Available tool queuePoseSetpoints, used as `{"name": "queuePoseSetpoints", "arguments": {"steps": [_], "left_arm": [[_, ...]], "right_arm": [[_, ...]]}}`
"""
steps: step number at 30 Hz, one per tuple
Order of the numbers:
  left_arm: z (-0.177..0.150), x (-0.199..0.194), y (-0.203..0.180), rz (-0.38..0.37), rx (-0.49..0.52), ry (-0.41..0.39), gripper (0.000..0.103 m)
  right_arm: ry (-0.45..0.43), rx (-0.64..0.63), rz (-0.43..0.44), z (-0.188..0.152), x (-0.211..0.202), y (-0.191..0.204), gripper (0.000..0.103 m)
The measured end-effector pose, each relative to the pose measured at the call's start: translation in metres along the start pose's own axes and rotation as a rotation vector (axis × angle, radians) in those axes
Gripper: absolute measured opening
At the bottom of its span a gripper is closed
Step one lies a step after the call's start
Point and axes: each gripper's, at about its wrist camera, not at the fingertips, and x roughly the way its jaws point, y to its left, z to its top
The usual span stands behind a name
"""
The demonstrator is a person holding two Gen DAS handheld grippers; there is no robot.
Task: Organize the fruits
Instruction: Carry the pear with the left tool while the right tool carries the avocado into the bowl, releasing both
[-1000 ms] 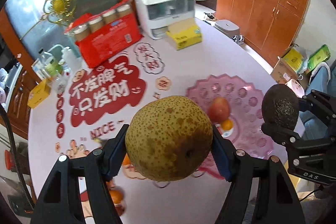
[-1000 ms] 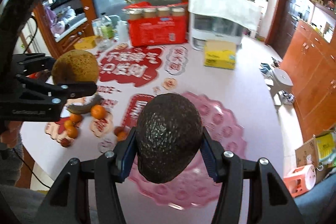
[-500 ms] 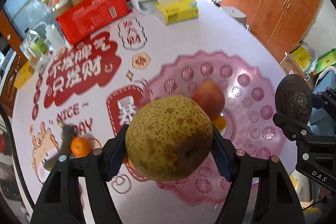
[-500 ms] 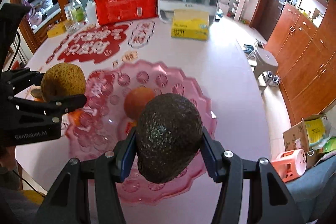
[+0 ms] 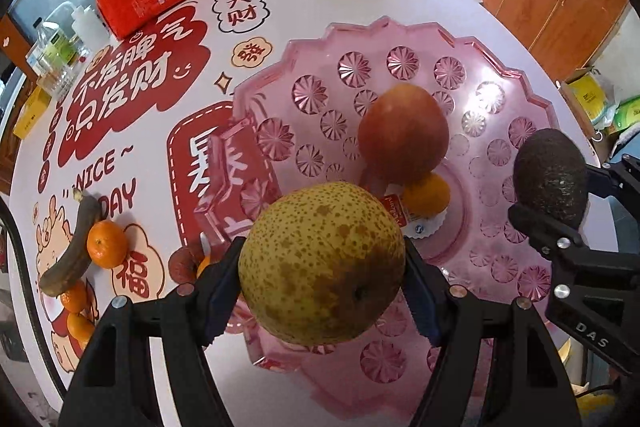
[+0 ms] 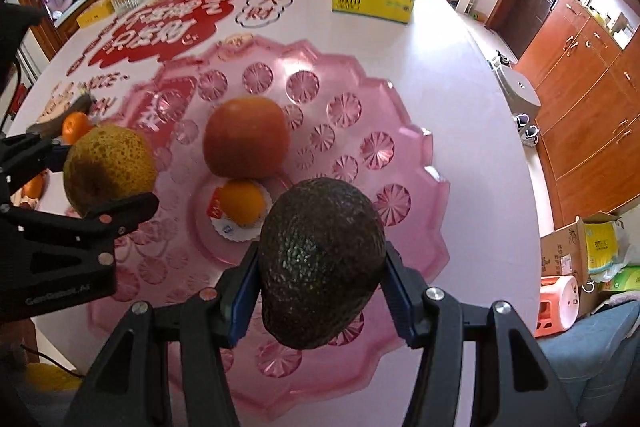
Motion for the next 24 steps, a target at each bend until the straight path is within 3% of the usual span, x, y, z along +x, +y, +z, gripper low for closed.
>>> {"name": "queuePoseSetpoints", "arguments": {"steps": [19, 24], "left_arm": [[0.001, 0.020, -0.021, 0.038, 0.076, 0.032, 0.072], [0.000, 0.021, -0.023, 0.037, 0.085, 0.039, 0.072]], "right_arm": [[0.028, -0.088, -0.082, 0.001, 0.025, 0.012, 0.057], [0.033, -0.083, -0.069, 0.001, 0.025, 0.013, 0.058]]}}
